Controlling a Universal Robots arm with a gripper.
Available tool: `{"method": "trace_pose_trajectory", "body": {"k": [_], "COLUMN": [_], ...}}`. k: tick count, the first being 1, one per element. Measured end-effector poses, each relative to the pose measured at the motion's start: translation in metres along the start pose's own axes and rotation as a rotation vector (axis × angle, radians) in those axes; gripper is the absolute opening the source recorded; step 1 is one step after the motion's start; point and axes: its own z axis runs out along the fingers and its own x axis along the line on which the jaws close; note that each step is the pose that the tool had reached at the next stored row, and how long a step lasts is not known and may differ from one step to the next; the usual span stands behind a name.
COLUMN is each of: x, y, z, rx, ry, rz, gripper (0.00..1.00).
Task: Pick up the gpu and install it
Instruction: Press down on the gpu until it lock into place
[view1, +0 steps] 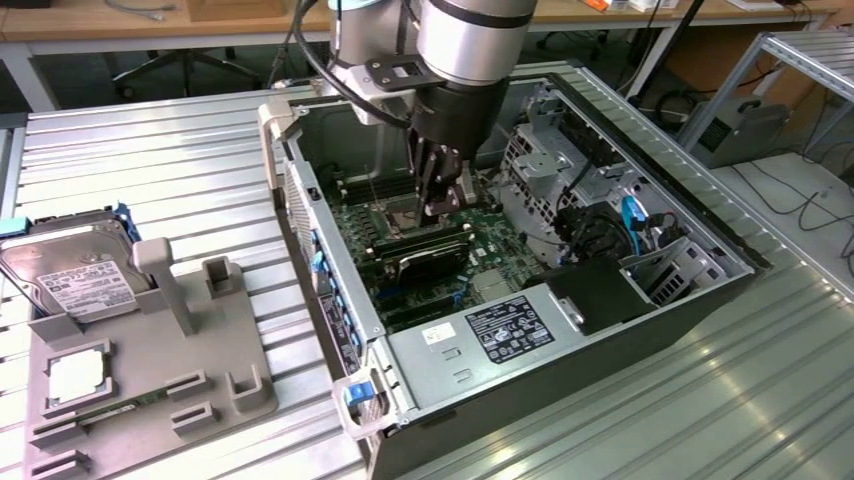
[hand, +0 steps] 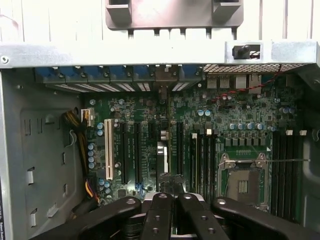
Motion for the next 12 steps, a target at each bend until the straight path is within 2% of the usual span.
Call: {"method": "trace_pose_trajectory", "body": {"k": [10, 12], "x": [0.000, 0.000], "y": [-0.0001, -0.0001], "z": [0.0199, 0.0208], "rx": [0.0000, 0.0000], "ry": [0.0001, 0.0002], "rz": [0.000, 0.000], "gripper": [0.11, 0.11]}}
